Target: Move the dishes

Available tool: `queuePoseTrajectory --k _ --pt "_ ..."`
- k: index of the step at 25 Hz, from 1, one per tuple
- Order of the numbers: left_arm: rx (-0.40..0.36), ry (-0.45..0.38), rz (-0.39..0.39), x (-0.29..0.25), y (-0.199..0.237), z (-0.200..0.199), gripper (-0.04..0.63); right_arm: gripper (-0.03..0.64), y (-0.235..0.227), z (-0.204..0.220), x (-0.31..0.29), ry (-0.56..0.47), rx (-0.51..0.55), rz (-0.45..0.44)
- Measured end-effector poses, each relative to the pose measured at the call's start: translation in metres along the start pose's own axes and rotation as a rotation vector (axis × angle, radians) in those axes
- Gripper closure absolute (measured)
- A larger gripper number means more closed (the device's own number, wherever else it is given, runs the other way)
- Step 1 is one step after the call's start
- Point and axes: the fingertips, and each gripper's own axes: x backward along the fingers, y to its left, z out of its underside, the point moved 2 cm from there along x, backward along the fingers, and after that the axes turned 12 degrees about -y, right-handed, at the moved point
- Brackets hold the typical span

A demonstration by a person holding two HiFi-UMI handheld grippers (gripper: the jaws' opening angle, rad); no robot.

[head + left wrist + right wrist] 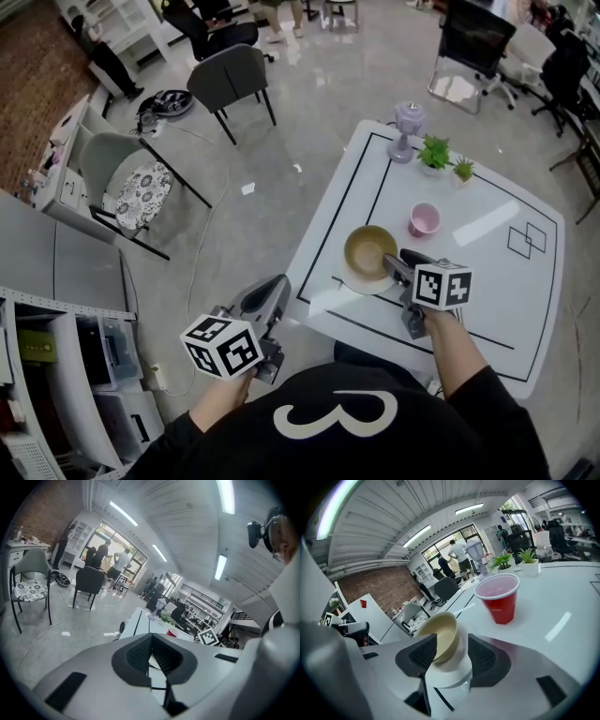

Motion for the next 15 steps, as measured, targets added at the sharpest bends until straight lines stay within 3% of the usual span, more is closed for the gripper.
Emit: queuePoseTrajectory --k 8,15 --pt "0.001 -0.002 -0.017 0.008 0.004 0.001 0.594 0.507 -0.003 0.001 -0.006 -0.036 -0.133 0.045" --pt "0.001 0.002 -0.031 0.011 0.004 0.001 0.594 0.601 -0.006 -0.005 -0.004 -0.064 -0.139 0.086"
